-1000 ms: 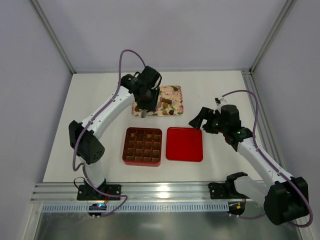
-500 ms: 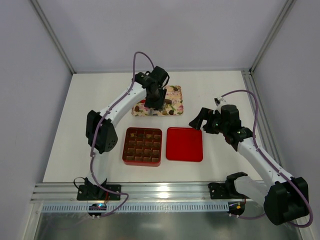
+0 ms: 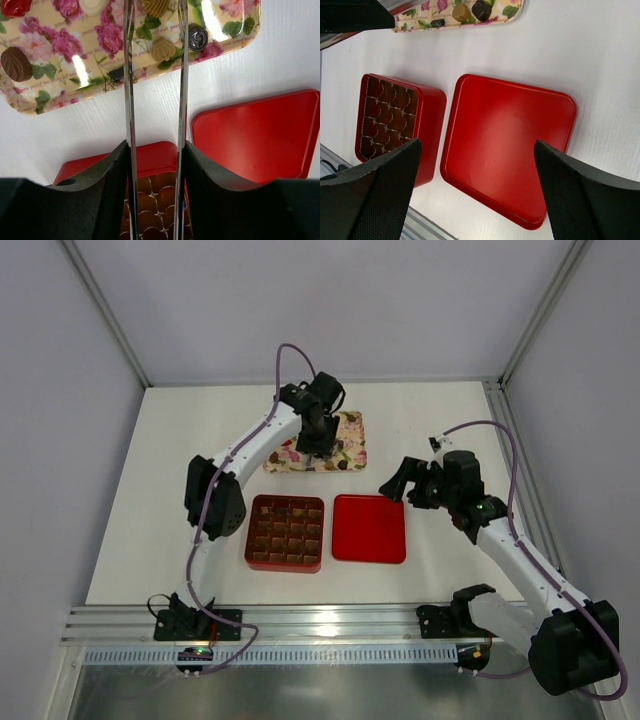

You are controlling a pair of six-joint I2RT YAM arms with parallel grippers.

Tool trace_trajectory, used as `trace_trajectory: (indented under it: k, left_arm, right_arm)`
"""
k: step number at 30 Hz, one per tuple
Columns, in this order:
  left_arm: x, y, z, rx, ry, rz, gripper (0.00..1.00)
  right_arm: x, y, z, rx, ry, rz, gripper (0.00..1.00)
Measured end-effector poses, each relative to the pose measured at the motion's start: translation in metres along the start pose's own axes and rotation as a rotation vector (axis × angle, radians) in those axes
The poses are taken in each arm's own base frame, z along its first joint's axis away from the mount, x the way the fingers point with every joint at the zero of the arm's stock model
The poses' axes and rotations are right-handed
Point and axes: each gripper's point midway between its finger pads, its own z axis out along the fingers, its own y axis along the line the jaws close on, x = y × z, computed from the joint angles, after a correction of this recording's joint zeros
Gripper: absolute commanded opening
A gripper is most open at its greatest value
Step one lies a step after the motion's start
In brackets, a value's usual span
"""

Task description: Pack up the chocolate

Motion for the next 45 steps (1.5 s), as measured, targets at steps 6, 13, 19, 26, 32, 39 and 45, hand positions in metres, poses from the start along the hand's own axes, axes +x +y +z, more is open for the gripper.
trace_trajectory:
  k: [6,13,19,26,32,39,45]
  left_arm:
    - [0.001,0.000,0.010,-0.006,0.014,0.000,0.45]
    - [0.001,0.000,0.011,-0.010,0.016,-0.001,0.44]
    - [0.001,0.001,0.011,-0.011,0.016,-0.001,0.41]
    - [0.002,0.002,0.011,-0.019,0.019,0.002,0.38]
    - [0.003,0.006,0.010,-0.039,0.021,0.013,0.37]
    - [-0.003,0.008,0.001,-0.047,0.005,0.021,0.37]
    - [-0.003,0.010,-0.002,-0.056,0.008,0.023,0.37]
  right_arm:
    - [0.000,0.000,-0.001,-0.001,-0.002,-0.005,0.93]
    - [0.000,0.000,-0.001,-0.001,-0.002,-0.008,0.93]
    - [0.000,0.000,-0.001,-0.002,-0.001,-0.008,0.93]
    - [0.000,0.001,-0.001,-0.005,0.000,-0.008,0.93]
    - [0.000,0.001,-0.001,-0.005,0.000,-0.008,0.93]
    - [0.000,0.001,-0.001,-0.005,0.000,-0.008,0.93]
    - [0.000,0.001,-0.001,-0.005,-0.001,-0.008,0.93]
